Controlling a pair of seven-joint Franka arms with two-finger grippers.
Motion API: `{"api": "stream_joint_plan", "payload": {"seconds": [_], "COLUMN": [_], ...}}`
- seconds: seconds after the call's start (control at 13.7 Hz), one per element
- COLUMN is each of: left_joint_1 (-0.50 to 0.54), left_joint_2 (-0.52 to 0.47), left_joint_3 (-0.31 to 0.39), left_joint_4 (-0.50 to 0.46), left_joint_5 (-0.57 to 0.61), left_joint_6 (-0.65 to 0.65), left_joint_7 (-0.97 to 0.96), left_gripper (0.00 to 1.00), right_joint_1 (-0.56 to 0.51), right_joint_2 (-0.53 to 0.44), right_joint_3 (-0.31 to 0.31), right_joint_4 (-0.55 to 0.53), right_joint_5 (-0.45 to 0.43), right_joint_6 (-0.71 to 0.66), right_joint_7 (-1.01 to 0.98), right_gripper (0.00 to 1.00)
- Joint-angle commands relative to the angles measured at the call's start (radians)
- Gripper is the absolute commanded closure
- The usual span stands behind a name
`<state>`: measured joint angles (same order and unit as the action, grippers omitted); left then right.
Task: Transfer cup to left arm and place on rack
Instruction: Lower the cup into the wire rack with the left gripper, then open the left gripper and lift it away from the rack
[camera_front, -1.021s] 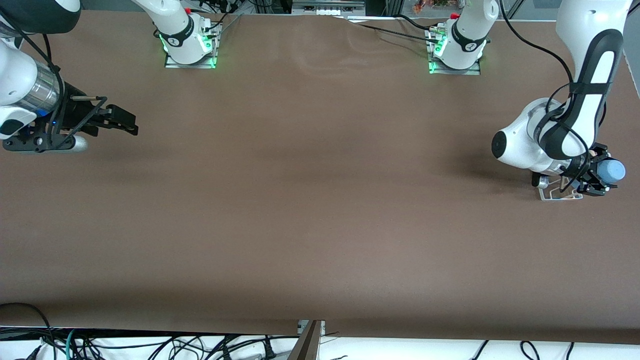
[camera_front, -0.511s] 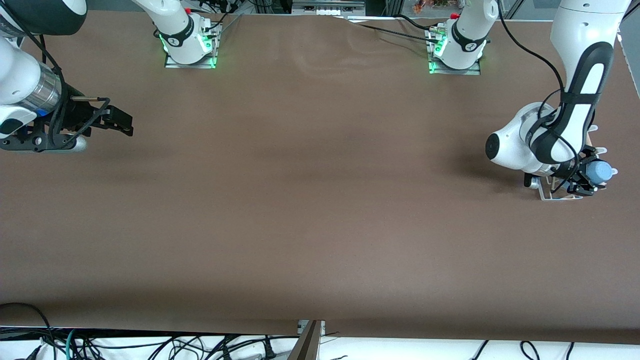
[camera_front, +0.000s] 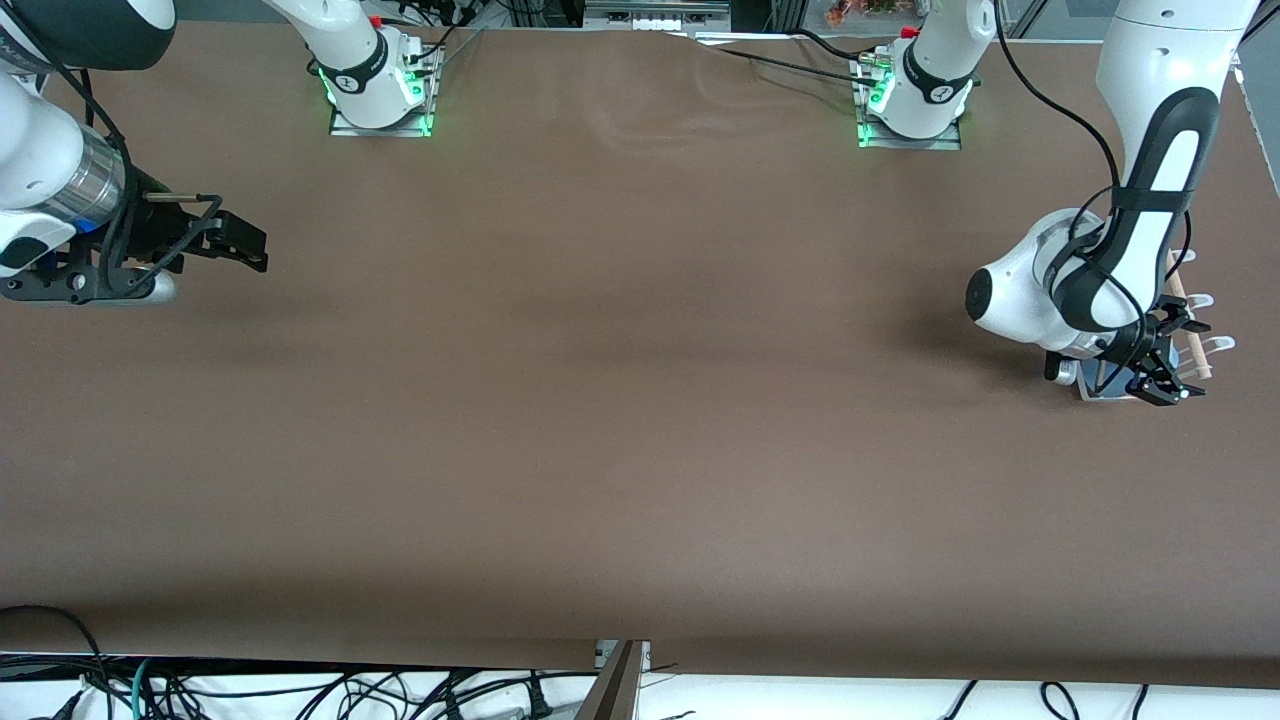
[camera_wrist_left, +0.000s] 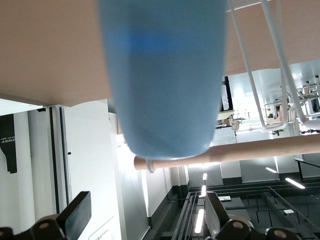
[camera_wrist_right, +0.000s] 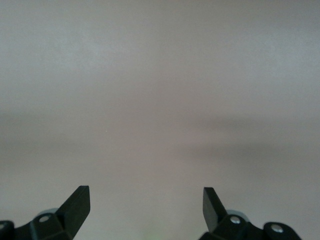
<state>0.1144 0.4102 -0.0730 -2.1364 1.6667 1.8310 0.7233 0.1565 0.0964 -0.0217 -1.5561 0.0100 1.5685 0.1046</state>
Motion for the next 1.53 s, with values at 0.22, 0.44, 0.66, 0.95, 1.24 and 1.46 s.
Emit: {"api": "stream_joint_plan", "payload": {"seconds": [0.22, 0.44, 0.66, 0.95, 1.24, 1.46], "left_joint_1": [-0.045, -0.047, -0.065, -0.068, -0.082, -0.076], "left_joint_2": [-0.043, -0.042, -0.056, -0.067, -0.09, -0.114], "left_joint_3": [-0.037, -0.126, -0.178, -0.195, -0.192, -0.183], "left_joint_4": [0.159, 0.288, 0.398, 0.574, 0.717, 0.756], "left_joint_5": [-0.245, -0.425, -0.574, -0.779, -1.042, -1.207], "left_joint_6": [-0.081, -0.177, -0.191, -0.177, -0.205, -0.277], "left_joint_7": [0.001, 0.002, -0.004, -0.004, -0.033, -0.229], "left_gripper": [0.0, 0.0, 0.0, 0.0, 0.0, 0.0], "right_joint_1": [0.017, 0.017, 0.017, 0.017, 0.017, 0.018], "right_joint_2": [-0.02, -0.02, -0.02, -0.018, -0.02, -0.02], "right_joint_3": [-0.004, -0.004, -0.004, -0.004, -0.004, -0.004], "right_joint_4": [-0.019, -0.019, -0.019, -0.019, -0.019, -0.018], "right_joint_5": [-0.013, -0.012, -0.012, -0.012, -0.013, -0.015], "right_joint_6": [0.01, 0.01, 0.013, 0.013, 0.025, 0.028], "right_joint_7": [0.003, 0.003, 0.003, 0.003, 0.001, 0.001], "right_gripper": [0.0, 0.0, 0.0, 0.0, 0.0, 0.0]}}
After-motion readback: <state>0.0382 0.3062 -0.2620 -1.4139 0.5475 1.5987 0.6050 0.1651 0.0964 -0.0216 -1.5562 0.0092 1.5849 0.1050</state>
